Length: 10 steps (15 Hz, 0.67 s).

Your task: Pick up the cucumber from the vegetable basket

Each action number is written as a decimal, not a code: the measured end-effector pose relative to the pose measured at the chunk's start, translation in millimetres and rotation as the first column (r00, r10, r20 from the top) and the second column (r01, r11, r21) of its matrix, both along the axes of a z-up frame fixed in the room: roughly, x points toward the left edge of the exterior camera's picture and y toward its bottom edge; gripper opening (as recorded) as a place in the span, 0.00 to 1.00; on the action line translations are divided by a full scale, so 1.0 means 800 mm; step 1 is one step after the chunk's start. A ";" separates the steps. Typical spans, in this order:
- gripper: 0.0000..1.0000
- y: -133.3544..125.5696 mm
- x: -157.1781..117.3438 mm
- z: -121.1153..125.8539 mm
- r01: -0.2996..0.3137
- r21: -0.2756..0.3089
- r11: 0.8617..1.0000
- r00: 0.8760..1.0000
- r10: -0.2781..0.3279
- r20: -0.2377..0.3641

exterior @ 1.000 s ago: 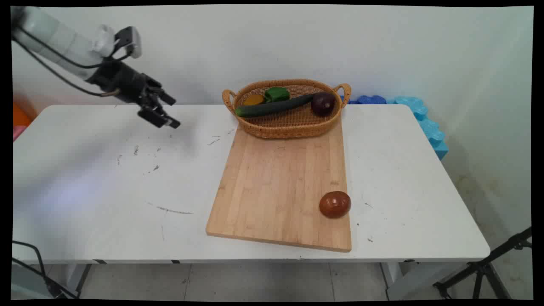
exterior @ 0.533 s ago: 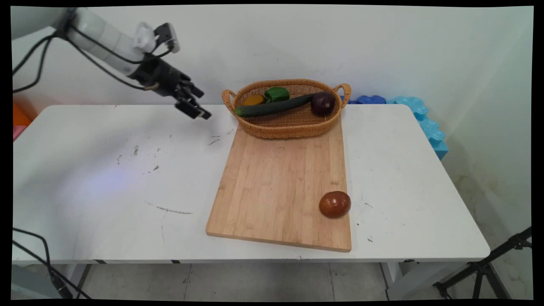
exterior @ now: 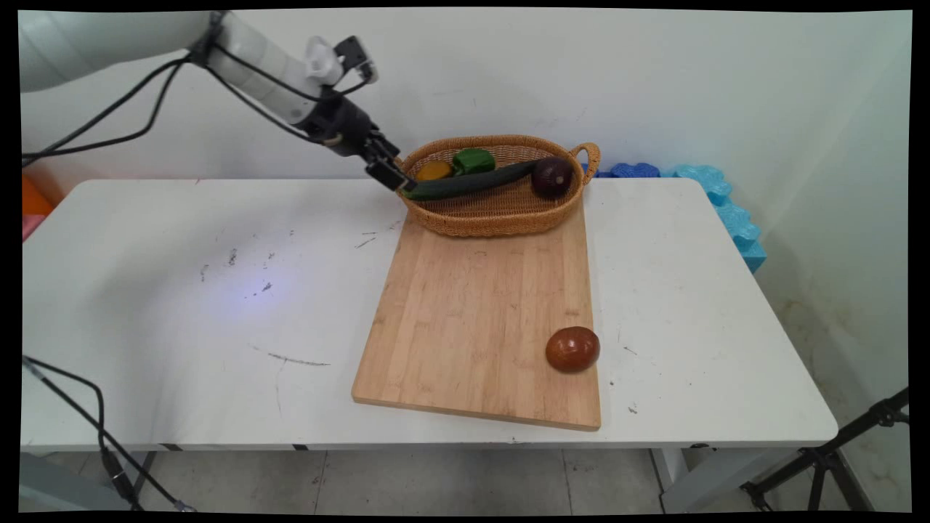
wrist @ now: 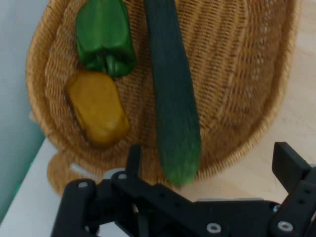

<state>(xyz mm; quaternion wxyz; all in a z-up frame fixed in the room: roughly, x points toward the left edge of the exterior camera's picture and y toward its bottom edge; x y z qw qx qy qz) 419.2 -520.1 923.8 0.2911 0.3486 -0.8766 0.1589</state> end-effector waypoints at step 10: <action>1.00 -0.067 -0.064 -0.043 -0.034 0.018 0.999 0.998 0.033 0.048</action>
